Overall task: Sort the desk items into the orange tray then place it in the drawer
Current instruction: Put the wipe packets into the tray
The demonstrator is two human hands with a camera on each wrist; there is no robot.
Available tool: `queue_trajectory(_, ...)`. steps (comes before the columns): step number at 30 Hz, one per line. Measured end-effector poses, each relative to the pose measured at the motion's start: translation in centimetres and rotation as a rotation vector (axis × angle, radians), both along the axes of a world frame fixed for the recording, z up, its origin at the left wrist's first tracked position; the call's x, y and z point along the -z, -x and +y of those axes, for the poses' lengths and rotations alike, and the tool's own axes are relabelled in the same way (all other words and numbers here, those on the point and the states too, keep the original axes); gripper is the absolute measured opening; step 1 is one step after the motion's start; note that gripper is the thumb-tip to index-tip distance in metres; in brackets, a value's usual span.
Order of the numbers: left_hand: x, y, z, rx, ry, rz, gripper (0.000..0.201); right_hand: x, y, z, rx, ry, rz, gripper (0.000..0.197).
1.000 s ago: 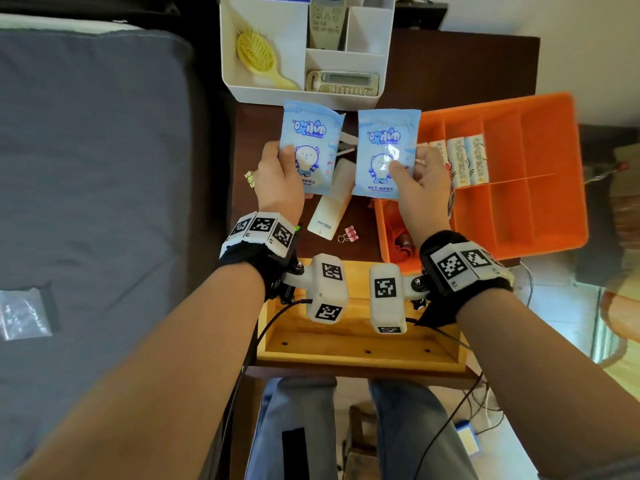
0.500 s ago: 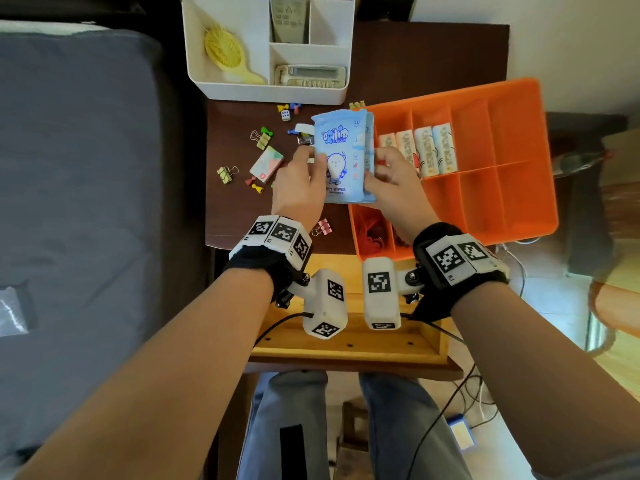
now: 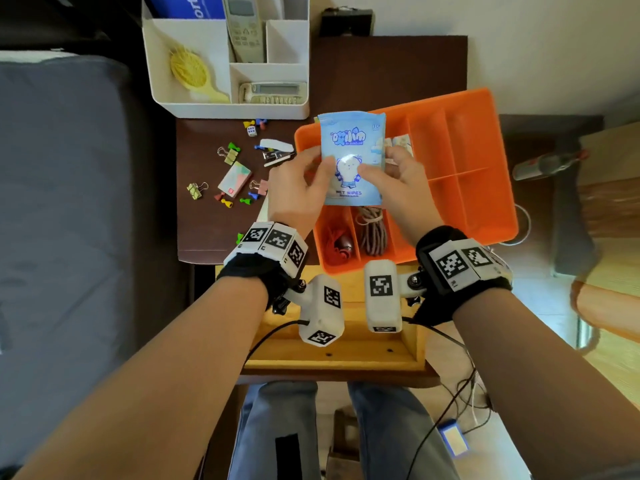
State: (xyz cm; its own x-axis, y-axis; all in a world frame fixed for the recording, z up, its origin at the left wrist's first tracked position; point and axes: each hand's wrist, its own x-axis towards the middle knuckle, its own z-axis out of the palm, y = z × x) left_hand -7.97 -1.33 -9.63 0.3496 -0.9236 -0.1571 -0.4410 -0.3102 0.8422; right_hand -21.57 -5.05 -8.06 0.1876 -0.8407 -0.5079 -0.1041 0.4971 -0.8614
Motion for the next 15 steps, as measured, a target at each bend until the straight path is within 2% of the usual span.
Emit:
queue_trajectory(3,0.1,1.7,-1.2,0.033,-0.003,0.019,0.034,0.4,1.9,-1.3,0.073,0.075,0.063,0.021)
queue_trajectory(7,0.4,4.0,-3.0,0.045,-0.020,0.021,0.035,0.9,4.9,-3.2,0.143,0.144,0.183,0.028)
queue_trajectory(11,1.2,5.8,-4.7,0.066,-0.030,-0.084,0.026,1.8,8.2,-4.9,0.153,0.230,0.333,0.023)
queue_trajectory(15,2.1,7.6,-6.1,0.168,-0.171,-0.272,0.032,2.7,10.4,-5.9,0.080,0.328,0.528,0.023)
